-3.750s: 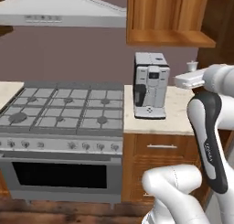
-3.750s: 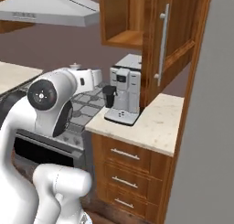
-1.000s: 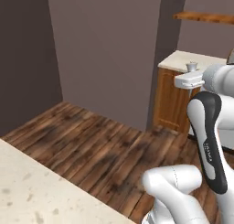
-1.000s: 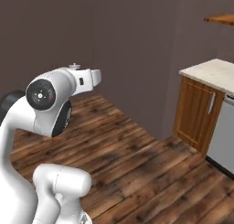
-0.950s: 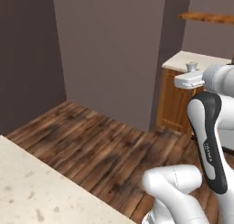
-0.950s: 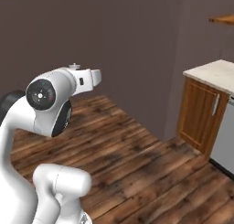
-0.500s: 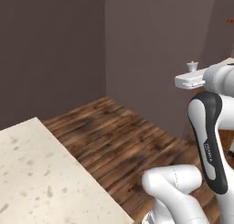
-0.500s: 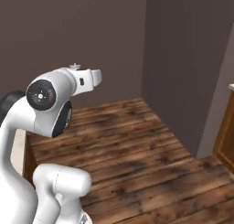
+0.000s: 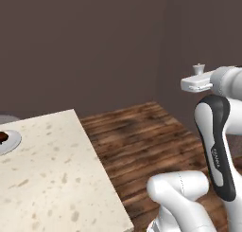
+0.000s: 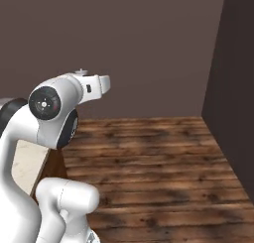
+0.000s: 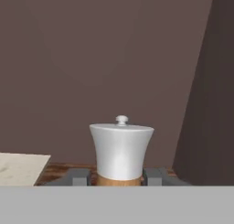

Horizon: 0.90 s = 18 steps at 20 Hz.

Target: Retrieve the shaker from the cabinet and place it next the steak on a plate on the dining table.

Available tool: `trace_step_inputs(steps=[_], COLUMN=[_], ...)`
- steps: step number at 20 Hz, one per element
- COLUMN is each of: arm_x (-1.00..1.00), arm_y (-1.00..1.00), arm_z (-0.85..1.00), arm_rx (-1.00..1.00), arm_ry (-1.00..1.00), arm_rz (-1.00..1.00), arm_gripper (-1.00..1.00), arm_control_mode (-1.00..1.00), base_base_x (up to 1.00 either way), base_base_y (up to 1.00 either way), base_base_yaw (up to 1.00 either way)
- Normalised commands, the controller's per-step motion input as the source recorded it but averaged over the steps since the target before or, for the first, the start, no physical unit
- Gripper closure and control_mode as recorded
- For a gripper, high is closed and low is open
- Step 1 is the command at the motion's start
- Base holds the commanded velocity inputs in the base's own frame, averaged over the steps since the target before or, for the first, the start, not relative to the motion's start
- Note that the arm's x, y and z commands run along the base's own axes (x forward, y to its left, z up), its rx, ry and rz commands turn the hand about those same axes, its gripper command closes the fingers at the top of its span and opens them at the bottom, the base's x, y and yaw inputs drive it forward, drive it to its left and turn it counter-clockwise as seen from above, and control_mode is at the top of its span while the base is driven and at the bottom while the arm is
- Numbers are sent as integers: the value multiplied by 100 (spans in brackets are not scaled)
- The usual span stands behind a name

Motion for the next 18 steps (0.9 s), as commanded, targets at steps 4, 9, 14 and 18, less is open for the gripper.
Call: trace_step_inputs(steps=[4,9,14,18], arm_x=[0,0,0,0], arm_y=[0,0,0,0], arm_z=[0,0,0,0], arm_rx=[0,0,0,0], arm_ry=[0,0,0,0], arm_rz=[0,0,0,0], arm_gripper=[100,100,100,100], arm_control_mode=[100,100,100,100], base_base_x=[91,100,100,100], base_base_y=[0,0,1,1], base_base_yaw=[38,34,32,44])
